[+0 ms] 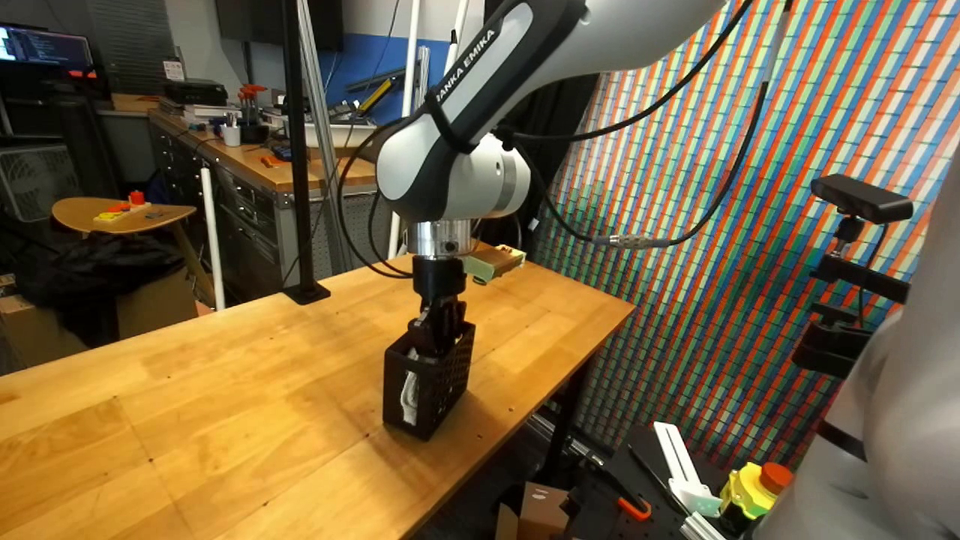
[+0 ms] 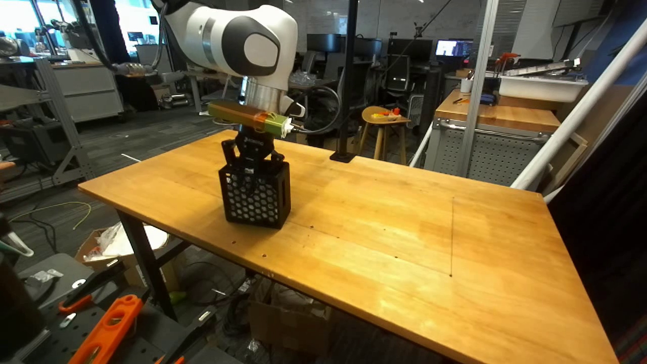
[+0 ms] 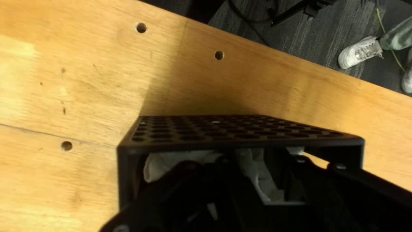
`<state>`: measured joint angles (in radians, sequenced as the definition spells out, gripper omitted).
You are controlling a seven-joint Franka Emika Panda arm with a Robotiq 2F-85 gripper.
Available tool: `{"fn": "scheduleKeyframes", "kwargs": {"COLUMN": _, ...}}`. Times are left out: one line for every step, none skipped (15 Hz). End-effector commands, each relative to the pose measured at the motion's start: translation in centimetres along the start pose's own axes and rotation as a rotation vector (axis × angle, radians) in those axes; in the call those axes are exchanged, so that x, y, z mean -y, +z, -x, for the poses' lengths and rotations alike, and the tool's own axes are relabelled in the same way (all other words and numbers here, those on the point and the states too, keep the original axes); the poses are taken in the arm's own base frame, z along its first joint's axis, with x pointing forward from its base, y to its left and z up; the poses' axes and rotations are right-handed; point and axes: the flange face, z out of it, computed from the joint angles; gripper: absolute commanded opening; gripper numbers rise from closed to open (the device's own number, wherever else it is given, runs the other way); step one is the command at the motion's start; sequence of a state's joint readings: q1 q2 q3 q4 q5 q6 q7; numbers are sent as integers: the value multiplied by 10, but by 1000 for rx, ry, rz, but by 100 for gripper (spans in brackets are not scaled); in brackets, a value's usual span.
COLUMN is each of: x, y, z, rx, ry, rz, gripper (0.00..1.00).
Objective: Put the towel in the basket
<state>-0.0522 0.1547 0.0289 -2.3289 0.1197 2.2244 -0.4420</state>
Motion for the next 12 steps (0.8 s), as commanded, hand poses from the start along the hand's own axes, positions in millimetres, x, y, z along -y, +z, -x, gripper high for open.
{"fn": "scheduleKeyframes", "kwargs": {"x": 12, "y": -34, "z": 18, "rx": -6, "ry": 17, "rz": 38, "gripper": 63}}
{"fn": "scheduleKeyframes", "kwargs": {"x": 15, "y": -41, "z": 19, "rx": -9, "ry": 17, "rz": 44, "gripper": 70}}
{"fn": "scheduleKeyframes", "kwargs": {"x": 18, "y": -47, "z": 20, "rx": -12, "ry": 16, "rz": 49, "gripper": 79}}
{"fn": "scheduleKeyframes", "kwargs": {"x": 21, "y": -55, "z": 21, "rx": -17, "ry": 14, "rz": 57, "gripper": 86}}
{"fn": "scheduleKeyframes", "kwargs": {"x": 24, "y": -61, "z": 22, "rx": -21, "ry": 13, "rz": 64, "gripper": 94}}
{"fn": "scheduleKeyframes", "kwargs": {"x": 26, "y": -67, "z": 22, "rx": -28, "ry": 11, "rz": 72, "gripper": 99}}
{"fn": "scheduleKeyframes", "kwargs": {"x": 27, "y": -72, "z": 22, "rx": -36, "ry": 10, "rz": 80, "gripper": 98}}
{"fn": "scheduleKeyframes", "kwargs": {"x": 29, "y": -77, "z": 22, "rx": -45, "ry": 7, "rz": 87, "gripper": 66}}
{"fn": "scheduleKeyframes", "kwargs": {"x": 29, "y": -83, "z": 21, "rx": -56, "ry": 4, "rz": 100, "gripper": 70}}
{"fn": "scheduleKeyframes", "kwargs": {"x": 30, "y": -87, "z": 20, "rx": -62, "ry": 1, "rz": 112, "gripper": 70}}
{"fn": "scheduleKeyframes", "kwargs": {"x": 31, "y": -90, "z": 19, "rx": -67, "ry": -2, "rz": 122, "gripper": 64}}
{"fn": "scheduleKeyframes", "kwargs": {"x": 31, "y": -92, "z": 17, "rx": -72, "ry": -8, "rz": 130, "gripper": 53}}
